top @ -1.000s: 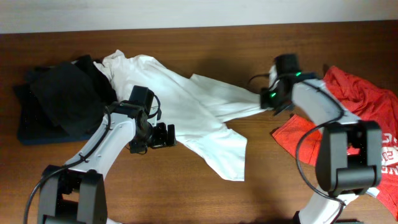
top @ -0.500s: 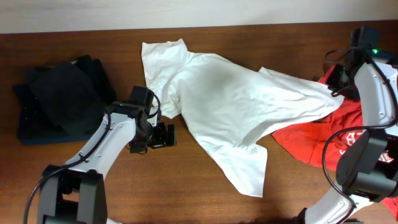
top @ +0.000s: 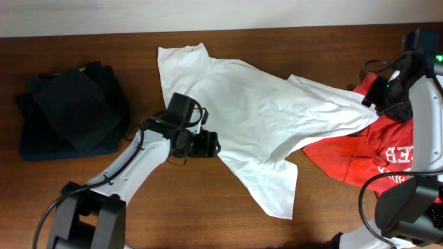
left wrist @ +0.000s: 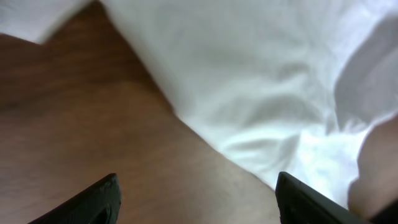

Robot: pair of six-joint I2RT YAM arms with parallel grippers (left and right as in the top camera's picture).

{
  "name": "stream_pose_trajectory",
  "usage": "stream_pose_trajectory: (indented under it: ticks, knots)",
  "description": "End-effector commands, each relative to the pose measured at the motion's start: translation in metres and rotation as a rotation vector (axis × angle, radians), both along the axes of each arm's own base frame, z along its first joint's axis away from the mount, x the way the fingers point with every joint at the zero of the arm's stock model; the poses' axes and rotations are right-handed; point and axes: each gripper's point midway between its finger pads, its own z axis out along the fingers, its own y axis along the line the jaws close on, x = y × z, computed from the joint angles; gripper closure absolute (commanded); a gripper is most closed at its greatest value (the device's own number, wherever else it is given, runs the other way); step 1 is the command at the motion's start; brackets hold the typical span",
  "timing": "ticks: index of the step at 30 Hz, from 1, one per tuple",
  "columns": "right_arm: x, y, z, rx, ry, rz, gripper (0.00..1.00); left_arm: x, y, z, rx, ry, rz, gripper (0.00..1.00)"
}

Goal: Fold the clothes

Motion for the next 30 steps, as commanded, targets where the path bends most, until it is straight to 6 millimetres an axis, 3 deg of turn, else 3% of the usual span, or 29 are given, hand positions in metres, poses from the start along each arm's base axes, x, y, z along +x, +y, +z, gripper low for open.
stream_pose_trajectory:
  ticks: [1, 7, 10, 12, 14, 16, 19, 25, 30]
  knots:
    - [-0.002, 0.006, 0.005, 0.031, -0.004, 0.026, 0.43, -0.029, -0.025, 0.0, -0.054, 0.092, -0.054, 0.22]
    - [-0.008, 0.009, 0.004, 0.042, 0.023, 0.027, 0.43, -0.048, -0.061, -0.02, -0.055, 0.092, -0.061, 0.21]
    - [-0.01, 0.009, 0.003, 0.043, 0.029, 0.027, 0.43, -0.047, -0.062, -0.039, 0.038, 0.055, -0.069, 0.22]
    - [-0.01, 0.009, 0.003, 0.044, 0.031, 0.027, 0.43, -0.049, -0.067, -0.05, 0.052, 0.062, -0.082, 0.25]
    - [-0.01, 0.009, 0.003, 0.044, 0.031, 0.027, 0.43, -0.045, -0.066, -0.058, 0.064, 0.056, -0.075, 0.36]
    - [-0.01, 0.009, 0.003, 0.044, 0.031, 0.027, 0.43, -0.035, -0.055, -0.064, 0.122, 0.02, -0.045, 0.49]
    - [-0.01, 0.009, 0.003, 0.044, 0.031, 0.027, 0.43, -0.01, -0.025, -0.063, 0.219, -0.049, 0.042, 1.0]
    - [-0.01, 0.009, 0.003, 0.044, 0.03, 0.027, 0.43, 0.033, 0.065, -0.042, 0.372, -0.064, 0.224, 1.0]
    - [-0.01, 0.009, 0.003, 0.045, 0.031, 0.027, 0.42, 0.061, 0.114, -0.02, 0.415, -0.095, 0.269, 0.98]
